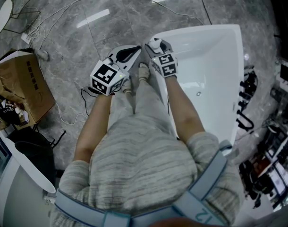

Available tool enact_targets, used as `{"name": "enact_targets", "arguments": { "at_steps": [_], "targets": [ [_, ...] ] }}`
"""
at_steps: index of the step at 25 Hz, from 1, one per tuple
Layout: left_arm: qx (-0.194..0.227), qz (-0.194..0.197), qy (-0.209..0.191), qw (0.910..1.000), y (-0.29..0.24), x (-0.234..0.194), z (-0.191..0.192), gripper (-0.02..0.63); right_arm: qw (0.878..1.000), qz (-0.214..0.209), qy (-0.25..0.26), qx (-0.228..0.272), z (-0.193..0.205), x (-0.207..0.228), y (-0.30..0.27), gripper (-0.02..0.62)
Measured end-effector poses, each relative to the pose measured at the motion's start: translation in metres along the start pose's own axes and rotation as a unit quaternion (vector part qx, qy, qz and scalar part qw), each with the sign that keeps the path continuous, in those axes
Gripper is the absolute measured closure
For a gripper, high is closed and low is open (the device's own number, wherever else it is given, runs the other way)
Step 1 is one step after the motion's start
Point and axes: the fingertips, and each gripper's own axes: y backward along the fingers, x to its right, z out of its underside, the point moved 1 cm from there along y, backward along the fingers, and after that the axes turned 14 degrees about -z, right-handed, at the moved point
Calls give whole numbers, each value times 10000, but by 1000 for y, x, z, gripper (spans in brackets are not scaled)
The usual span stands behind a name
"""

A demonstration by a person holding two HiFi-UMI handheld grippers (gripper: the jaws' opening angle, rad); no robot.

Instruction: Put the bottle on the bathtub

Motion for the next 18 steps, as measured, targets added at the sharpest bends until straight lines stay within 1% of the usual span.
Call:
{"name": "enact_targets", "arguments": {
  "at_steps": [2, 5, 7, 11, 18],
  "targets": [
    [-2, -7, 6, 10000, -1, -1, 0, 603, 10000, 11, 3, -5, 0, 1, 0, 416],
    [13, -14, 13, 10000, -3, 0, -1, 603, 10000, 18, 82, -45, 0, 2, 0, 367],
    [15, -12, 18, 10000, -4, 0, -1, 603, 9999, -12, 106, -59, 0, 2, -1, 365],
    [4, -5, 33, 10000, -5, 0, 0, 603, 9999, -45, 90, -61, -1, 2, -2, 330],
    [-4, 7, 38, 10000, -6, 1, 1, 603, 9998, -157, -52, 75, -2, 2, 1, 327]
  ]
}}
